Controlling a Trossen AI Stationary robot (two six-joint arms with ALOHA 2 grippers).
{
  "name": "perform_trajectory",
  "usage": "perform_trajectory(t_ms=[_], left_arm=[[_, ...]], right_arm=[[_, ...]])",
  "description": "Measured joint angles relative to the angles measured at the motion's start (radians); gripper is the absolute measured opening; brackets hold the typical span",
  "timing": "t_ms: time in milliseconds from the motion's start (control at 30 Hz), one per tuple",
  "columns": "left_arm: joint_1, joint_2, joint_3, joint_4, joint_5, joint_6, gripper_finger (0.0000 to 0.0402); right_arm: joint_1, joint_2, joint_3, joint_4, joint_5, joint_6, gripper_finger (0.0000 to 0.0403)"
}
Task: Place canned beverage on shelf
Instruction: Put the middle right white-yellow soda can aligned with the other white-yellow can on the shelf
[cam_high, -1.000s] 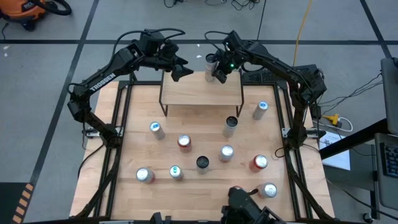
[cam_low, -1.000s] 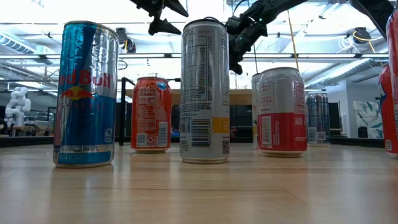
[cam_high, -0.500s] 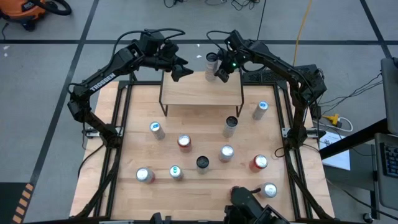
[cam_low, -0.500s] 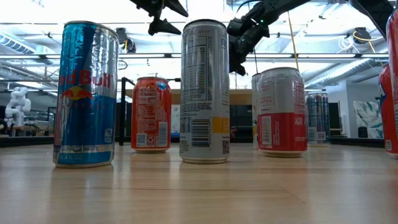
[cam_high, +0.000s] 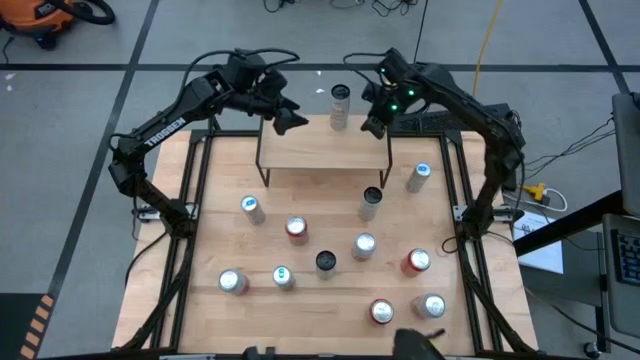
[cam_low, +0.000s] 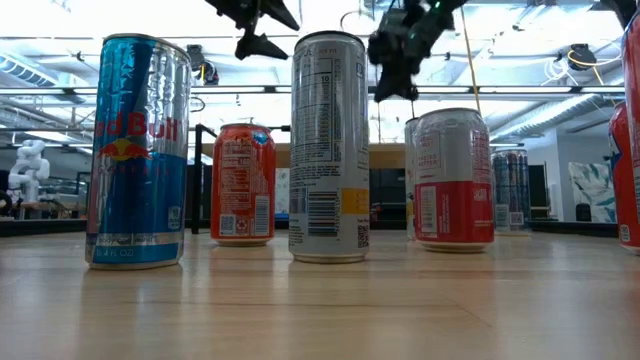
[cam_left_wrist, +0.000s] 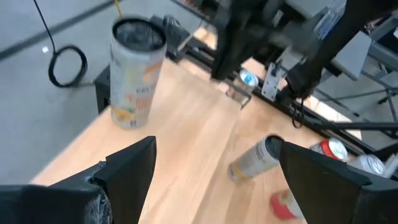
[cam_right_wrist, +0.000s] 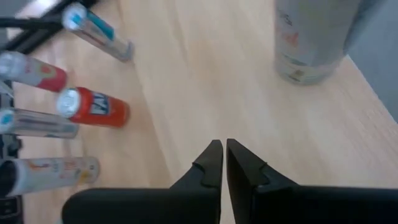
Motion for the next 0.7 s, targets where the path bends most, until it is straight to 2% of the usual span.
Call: perform_trajectory(t_ms=[200, 333, 700], left_arm=[[0.000, -0.001, 0.000, -0.082, 0.003, 0.000, 0.0341], [-0.016, -0.015, 0.000, -0.125, 0.005, 0.000, 0.0341], [-0.156, -0.046, 0.000, -0.221, 0.005, -0.018, 0.0341]], right_arm=[[0.060, -0.100, 0.001, -0.044, 0.003, 0.083, 0.0000], [0.125, -0.142, 0.001, -0.086, 0.044, 0.142, 0.0000], [0.293, -0.213, 0.001, -0.175, 0.151, 0.181, 0.0000]])
